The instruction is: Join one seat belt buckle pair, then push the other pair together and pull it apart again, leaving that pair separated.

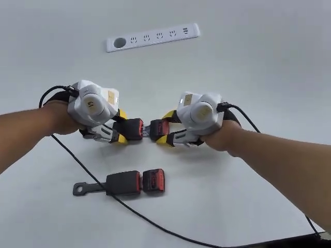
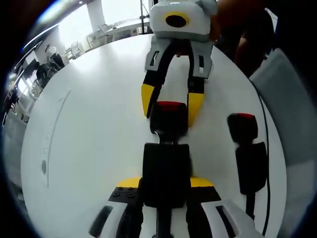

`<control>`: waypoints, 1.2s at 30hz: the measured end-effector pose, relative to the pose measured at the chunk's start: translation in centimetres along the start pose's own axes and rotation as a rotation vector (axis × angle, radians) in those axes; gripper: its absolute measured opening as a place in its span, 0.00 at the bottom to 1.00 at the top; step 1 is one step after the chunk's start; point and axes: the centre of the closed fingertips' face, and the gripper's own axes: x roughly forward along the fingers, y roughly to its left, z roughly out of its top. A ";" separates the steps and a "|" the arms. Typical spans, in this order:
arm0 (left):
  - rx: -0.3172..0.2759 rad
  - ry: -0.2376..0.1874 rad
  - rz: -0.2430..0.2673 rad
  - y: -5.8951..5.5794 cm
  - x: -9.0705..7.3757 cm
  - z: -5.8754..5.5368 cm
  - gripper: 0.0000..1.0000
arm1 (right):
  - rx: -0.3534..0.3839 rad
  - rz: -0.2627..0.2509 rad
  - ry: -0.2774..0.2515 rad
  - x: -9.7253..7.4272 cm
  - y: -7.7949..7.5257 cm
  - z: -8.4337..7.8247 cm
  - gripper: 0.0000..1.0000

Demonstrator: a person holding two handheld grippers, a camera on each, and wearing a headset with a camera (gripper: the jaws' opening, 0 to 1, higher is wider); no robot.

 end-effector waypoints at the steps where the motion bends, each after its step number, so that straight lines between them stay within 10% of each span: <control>1: 0.005 0.002 -0.001 0.0 0.0 0.0 0.34 | 0.003 0.000 0.001 0.2 0.0 0.1 0.33; 36: 0.002 0.033 -0.002 0.0 0.0 0.0 0.34 | -0.034 0.004 0.099 0.9 -0.2 0.6 0.33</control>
